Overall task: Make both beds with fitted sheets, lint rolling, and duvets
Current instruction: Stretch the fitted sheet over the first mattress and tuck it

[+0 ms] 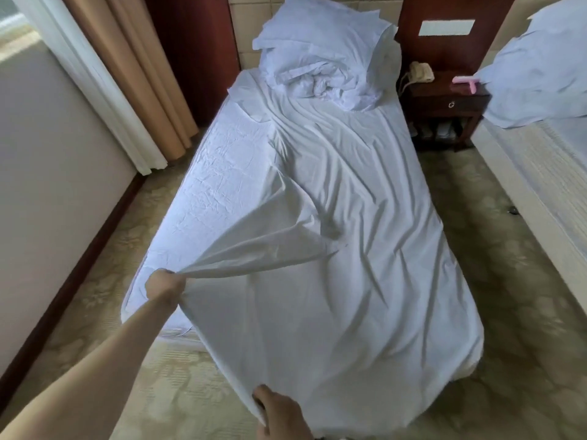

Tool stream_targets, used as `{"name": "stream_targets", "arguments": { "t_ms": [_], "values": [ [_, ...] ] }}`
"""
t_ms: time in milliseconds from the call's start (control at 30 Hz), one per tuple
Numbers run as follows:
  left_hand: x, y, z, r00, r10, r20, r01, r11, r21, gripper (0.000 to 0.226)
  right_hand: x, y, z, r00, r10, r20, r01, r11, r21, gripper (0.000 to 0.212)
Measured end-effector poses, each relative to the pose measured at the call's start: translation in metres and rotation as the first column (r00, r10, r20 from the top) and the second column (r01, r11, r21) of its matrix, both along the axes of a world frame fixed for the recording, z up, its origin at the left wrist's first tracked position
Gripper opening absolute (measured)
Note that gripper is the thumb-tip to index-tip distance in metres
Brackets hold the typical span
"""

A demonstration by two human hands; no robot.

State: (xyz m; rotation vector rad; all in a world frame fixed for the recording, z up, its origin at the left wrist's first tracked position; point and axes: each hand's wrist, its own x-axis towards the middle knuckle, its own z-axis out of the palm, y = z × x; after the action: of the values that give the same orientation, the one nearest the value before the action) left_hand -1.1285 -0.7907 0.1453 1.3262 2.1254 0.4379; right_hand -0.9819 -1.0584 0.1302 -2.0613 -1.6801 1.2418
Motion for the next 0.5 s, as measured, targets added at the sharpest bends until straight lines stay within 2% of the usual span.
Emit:
{"name": "stream_targets", "arguments": {
  "t_ms": [33, 67, 133, 200, 267, 333, 433, 500],
  "values": [
    [-0.022, 0.000, 0.003, 0.996, 0.083, 0.026, -0.083, 0.997, 0.003, 0.025, 0.006, -0.002, 0.005, 1.000, -0.018, -0.006, 0.018, 0.997, -0.081, 0.019],
    [-0.043, 0.000, 0.003, 0.990, 0.134, 0.051, -0.135, 0.991, 0.022, 0.024, 0.001, -0.002, 0.004, 1.000, 0.007, -0.027, -0.008, 1.000, -0.030, 0.019],
    [-0.083, -0.001, 0.002, 0.973, 0.229, 0.040, -0.230, 0.973, 0.018, 0.022, -0.015, 0.003, 0.004, 0.997, 0.038, -0.066, -0.041, 0.998, -0.045, 0.017],
    [-0.118, 0.002, -0.001, 0.948, 0.306, 0.092, -0.304, 0.952, -0.027, 0.027, -0.021, 0.009, 0.000, 0.995, 0.055, -0.080, -0.059, 0.997, -0.050, 0.017],
    [-0.152, 0.015, -0.012, 0.899, 0.410, 0.152, -0.400, 0.912, -0.091, 0.030, -0.035, 0.020, 0.002, 0.989, 0.119, -0.089, -0.128, 0.987, -0.100, 0.014],
    [-0.176, 0.034, -0.016, 0.828, 0.517, 0.216, -0.496, 0.856, -0.146, 0.024, -0.053, 0.039, -0.002, 0.985, 0.141, -0.096, -0.153, 0.981, -0.123, 0.013],
    [-0.189, 0.059, 0.000, 0.733, 0.542, 0.411, -0.517, 0.837, -0.181, 0.011, -0.073, 0.065, -0.013, 0.999, 0.013, -0.047, -0.023, 0.980, -0.200, 0.003],
    [-0.207, 0.079, -0.002, 0.689, 0.564, 0.454, -0.520, 0.822, -0.233, 0.024, -0.089, 0.079, -0.023, 0.997, -0.065, 0.043, 0.074, 0.962, -0.261, 0.015]
  ]
}}
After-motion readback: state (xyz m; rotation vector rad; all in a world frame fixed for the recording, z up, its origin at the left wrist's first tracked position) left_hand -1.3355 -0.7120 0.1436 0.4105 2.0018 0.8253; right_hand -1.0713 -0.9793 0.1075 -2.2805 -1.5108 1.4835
